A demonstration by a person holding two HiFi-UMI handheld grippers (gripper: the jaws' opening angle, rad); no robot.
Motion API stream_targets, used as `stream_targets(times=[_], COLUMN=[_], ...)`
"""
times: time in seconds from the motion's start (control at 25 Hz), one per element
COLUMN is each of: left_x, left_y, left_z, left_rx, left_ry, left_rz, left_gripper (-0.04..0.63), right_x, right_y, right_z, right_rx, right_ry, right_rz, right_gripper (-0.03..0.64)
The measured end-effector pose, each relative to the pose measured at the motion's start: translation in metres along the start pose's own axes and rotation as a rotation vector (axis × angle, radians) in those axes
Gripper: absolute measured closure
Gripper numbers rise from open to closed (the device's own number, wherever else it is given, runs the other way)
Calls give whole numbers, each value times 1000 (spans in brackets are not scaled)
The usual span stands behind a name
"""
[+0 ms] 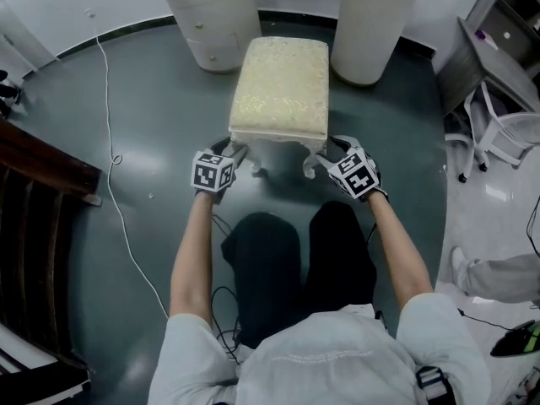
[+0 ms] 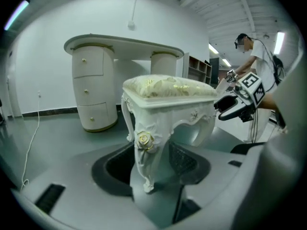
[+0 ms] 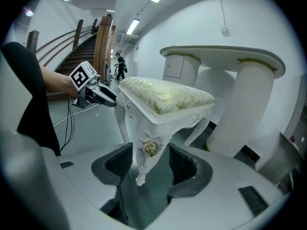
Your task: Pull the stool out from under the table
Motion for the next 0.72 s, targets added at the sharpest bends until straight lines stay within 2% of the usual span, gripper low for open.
stream_targets(times=[0.12, 0.24, 0.28, 0.4, 0.52, 0.72], left_x=[-27, -53, -61, -80, -91, -100], left_y=[-13, -39, -50, -90, -131, -187], left_z=[4, 6, 6, 0, -14, -34], left_rx=[37, 91, 106, 134, 157, 269], left_ry=[-50, -96, -105, -108, -70, -57], left_rz=[-57, -124, -151, -233, -306, -395], left_gripper=[411, 503, 536, 572, 577, 577], right_x=[-24, -49, -57, -80, -100, -128], right_y=[1, -11, -17, -45, -82, -136], right_z=[-19, -43, -50, -66, -78, -87], right_rx=[22, 33, 32, 15, -7, -55], right_ry=[36, 103, 124, 171, 216, 266], right_rz=[-22, -75, -92, -148, -218, -315], right_gripper=[384, 557, 581, 601, 601, 601])
Point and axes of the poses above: the fingertips, and each gripper's own axes: x forward along the fingers, z to its left, y out of its underside, the point moved 2 cm from there along -x, backward along the fingers, and after that the axes turned 6 degrees about -z, right-handed, at the moved point
